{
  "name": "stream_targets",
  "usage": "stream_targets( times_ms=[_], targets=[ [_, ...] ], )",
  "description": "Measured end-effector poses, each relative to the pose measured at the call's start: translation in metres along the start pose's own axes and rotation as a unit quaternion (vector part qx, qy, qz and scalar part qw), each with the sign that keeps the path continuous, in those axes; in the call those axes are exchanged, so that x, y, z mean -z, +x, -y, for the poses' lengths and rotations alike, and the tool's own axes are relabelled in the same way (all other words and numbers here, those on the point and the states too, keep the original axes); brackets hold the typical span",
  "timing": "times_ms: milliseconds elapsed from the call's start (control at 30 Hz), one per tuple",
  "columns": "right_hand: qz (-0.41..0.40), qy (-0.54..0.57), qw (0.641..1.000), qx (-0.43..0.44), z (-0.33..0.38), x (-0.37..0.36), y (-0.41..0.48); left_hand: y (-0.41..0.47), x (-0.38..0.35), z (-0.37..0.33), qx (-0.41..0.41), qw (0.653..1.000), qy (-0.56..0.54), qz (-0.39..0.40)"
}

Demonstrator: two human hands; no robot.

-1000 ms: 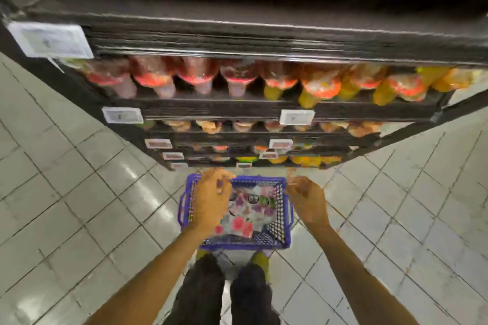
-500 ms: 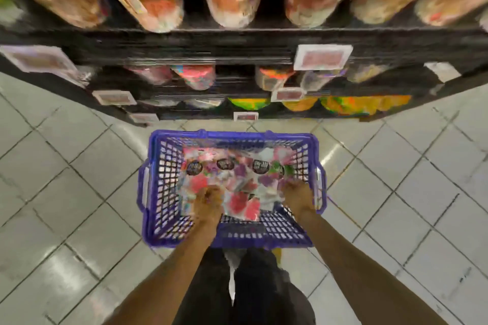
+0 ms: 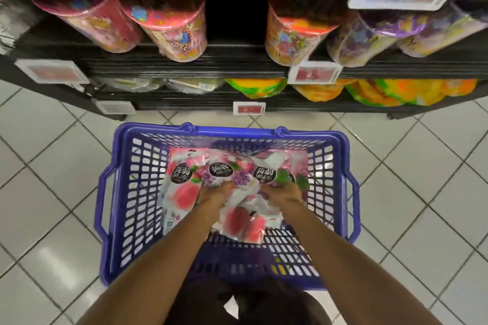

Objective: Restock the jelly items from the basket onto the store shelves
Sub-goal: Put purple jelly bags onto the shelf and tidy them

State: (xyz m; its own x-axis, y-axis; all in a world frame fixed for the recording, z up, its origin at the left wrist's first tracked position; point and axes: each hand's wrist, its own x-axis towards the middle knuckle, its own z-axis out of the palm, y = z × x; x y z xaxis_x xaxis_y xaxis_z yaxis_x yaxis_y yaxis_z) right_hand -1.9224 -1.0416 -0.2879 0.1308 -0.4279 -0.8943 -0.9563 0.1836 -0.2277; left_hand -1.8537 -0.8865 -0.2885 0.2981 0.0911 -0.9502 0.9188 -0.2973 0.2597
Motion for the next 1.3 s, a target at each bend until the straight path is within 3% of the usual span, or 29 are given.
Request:
stream_targets(
  times_ms=[267, 433, 633, 833, 967, 1167, 1300],
  targets=[
    [0.032, 0.178, 0.983, -0.02, -0.011, 0.045, -0.103, -0.118, 0.073, -0.003, 0.004, 0.988, -0.077, 0.137],
    [0.029, 0.225, 0.969, 0.098, 0.002, 0.089, -0.217, -0.235, 0.112, -0.018, -0.071, 0.979, -0.107, 0.159],
    [0.094, 0.232, 0.945, 0.211, 0.048, 0.167, -0.359, -0.396, 0.143, -0.076, -0.142, 0.976, -0.03, 0.16],
    [0.158, 0.268, 0.919, 0.244, 0.094, 0.229, -0.483, -0.539, 0.171, -0.129, -0.216, 0.959, -0.088, 0.16],
    [0.213, 0.318, 0.87, 0.31, 0.114, 0.261, -0.551, -0.617, 0.192, -0.154, -0.278, 0.929, -0.177, 0.167],
    [0.303, 0.388, 0.773, 0.399, 0.162, 0.302, -0.656, -0.713, 0.218, -0.197, -0.418, 0.866, -0.194, 0.194],
    [0.261, 0.336, 0.744, 0.515, 0.203, 0.319, -0.719, -0.763, 0.233, -0.223, -0.488, 0.826, -0.208, 0.187]
  ],
)
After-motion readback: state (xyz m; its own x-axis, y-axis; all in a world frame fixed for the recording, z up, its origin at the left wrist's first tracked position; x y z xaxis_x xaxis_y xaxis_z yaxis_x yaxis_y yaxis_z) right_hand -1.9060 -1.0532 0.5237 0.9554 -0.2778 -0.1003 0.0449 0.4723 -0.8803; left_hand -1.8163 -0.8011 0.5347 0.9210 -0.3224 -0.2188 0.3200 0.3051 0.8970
